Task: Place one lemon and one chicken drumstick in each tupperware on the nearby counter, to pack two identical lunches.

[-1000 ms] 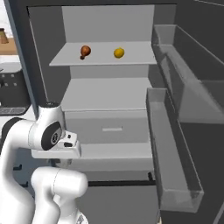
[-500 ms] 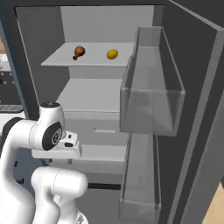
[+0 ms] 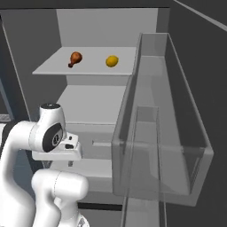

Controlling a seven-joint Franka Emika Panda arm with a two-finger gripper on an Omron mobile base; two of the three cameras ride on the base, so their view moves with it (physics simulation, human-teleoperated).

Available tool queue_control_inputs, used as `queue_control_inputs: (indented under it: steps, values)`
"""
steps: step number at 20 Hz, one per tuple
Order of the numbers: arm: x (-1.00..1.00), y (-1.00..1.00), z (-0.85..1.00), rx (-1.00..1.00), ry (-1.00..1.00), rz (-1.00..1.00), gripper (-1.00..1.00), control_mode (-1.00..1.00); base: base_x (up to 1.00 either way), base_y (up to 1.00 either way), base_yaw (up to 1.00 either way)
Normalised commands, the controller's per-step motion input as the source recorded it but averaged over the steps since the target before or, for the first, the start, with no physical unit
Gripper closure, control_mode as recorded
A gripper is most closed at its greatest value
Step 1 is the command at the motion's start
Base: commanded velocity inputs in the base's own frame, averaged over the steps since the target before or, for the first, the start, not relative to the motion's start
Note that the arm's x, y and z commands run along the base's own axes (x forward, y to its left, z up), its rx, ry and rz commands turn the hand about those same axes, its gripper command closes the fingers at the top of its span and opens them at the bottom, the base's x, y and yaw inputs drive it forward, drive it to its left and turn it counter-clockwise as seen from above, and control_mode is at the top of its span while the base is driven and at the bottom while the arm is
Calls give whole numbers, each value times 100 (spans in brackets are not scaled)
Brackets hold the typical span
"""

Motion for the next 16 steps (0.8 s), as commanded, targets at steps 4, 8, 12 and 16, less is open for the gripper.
queue_control_inputs:
  steps: [4, 8, 12, 16]
  values:
    - [0, 0, 0, 0, 0, 0, -100, 100, 0, 0, 0]
    - [-8, 0, 9, -3, -13, 0, -100, -100, -9, 0, 0]
    - [-10, 0, 64, -16, -68, 3, -100, -100, 0, 0, 0]
    - [11, 0, 43, -10, -51, 0, -100, -100, 0, 0, 0]
